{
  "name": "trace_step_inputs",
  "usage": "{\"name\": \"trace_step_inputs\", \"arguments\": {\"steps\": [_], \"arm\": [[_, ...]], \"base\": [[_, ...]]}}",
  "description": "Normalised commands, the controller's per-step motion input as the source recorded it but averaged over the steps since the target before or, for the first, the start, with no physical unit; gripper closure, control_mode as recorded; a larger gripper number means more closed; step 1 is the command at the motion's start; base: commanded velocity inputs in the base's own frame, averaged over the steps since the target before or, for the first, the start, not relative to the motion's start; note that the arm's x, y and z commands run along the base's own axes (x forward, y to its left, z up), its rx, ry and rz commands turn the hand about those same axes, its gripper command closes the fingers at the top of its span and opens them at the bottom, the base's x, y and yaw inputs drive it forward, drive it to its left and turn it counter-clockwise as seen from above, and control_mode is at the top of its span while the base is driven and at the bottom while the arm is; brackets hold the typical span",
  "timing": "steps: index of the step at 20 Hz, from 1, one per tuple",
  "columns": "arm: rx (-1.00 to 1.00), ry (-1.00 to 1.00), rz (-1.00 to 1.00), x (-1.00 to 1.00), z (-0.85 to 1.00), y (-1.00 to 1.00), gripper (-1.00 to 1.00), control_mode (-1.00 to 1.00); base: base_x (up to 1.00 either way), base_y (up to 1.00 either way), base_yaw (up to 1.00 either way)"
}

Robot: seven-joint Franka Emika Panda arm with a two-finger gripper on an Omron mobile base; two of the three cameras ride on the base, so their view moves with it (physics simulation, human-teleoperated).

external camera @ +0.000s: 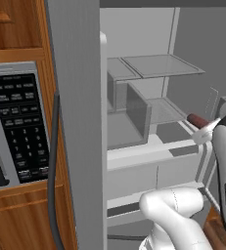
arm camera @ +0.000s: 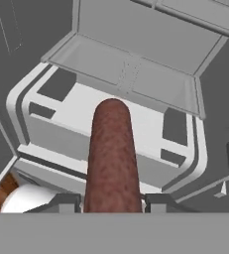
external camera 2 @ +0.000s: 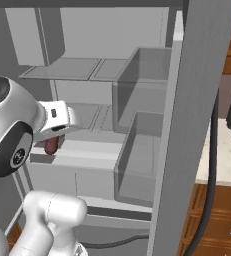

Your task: Retrieve the sausage and cheese from the fridge and place them on the cutting board on the counter.

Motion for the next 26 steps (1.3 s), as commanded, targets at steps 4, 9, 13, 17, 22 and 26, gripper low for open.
{"name": "trace_step_inputs", "arguments": {"steps": [4,9,13,17,22,26], "arm": [[-0.04,0.0,0.0,-0.11,0.01,0.27,1.0,-1.0],[-0.07,0.0,0.02,-0.01,-0.01,0.2,1.0,-1.0],[-0.03,0.0,0.0,0.0,0.0,0.04,1.0,-1.0],[0.0,0.0,0.0,0.0,0.0,0.0,1.0,1.0],[0.0,0.0,0.0,0.0,0.0,0.0,1.0,1.0],[0.0,0.0,0.0,0.0,0.0,0.0,1.0,1.0]], "base": [[0.0,0.0,0.0],[0.0,0.0,0.0],[0.0,0.0,0.0],[-0.27,0.0,0.0],[-0.81,-0.11,0.0],[-1.0,-0.44,-0.1]]}}
